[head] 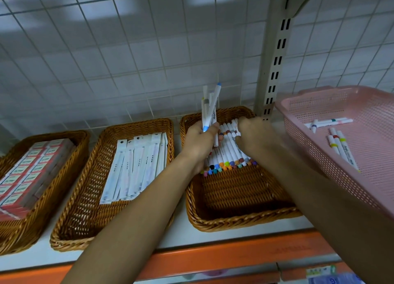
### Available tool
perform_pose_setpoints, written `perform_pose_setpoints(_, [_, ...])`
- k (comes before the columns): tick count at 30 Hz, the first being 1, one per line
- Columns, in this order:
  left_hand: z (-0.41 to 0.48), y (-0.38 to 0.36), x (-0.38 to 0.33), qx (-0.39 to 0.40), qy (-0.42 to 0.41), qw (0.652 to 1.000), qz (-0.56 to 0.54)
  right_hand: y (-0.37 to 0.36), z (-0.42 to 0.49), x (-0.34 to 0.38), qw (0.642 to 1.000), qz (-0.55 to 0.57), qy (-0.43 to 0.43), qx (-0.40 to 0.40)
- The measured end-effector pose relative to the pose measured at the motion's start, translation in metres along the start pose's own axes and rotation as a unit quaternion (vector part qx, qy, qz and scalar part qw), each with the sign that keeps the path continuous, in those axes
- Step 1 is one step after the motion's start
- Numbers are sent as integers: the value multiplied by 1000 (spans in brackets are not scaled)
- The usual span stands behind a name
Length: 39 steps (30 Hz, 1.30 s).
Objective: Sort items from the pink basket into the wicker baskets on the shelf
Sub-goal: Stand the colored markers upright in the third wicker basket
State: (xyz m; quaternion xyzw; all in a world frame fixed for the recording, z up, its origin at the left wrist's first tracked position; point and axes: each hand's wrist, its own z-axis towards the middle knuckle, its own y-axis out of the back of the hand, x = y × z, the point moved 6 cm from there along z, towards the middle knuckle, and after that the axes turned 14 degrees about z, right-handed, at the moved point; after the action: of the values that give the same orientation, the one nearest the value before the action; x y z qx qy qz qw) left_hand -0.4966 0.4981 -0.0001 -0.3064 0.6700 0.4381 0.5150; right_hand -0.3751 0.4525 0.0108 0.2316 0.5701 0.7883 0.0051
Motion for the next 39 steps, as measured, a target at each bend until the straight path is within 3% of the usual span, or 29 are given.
perform_pose_setpoints(9, [0,-2,-1,2,-23,1000,21,-4,-2,4,999,-51,-1,-2])
perform_pose_setpoints(13, [-2,-3,-3,11,-32,999,4,-1,1,3,997,35,35,-55])
perform_pose_setpoints(19, [0,-1,1,4,-18,1000,10,9,-3,21,955,176,203,-123])
perform_pose_setpoints(25, [-3,-5,-2,41,-29,998,-43,13,-4,19,941,223,218,-128])
perform_pose_setpoints(32, [-3,1,0,-4,31,996,-87,31,-1,-1,936,279,82,-196])
perform_pose_setpoints(37, [-3,1,2,2,30,998,-60,11,6,-14,971,225,-8,-84])
perform_pose_setpoints(39, [-4,0,1,6,26,998,-60,5,7,-10,985,163,4,-65])
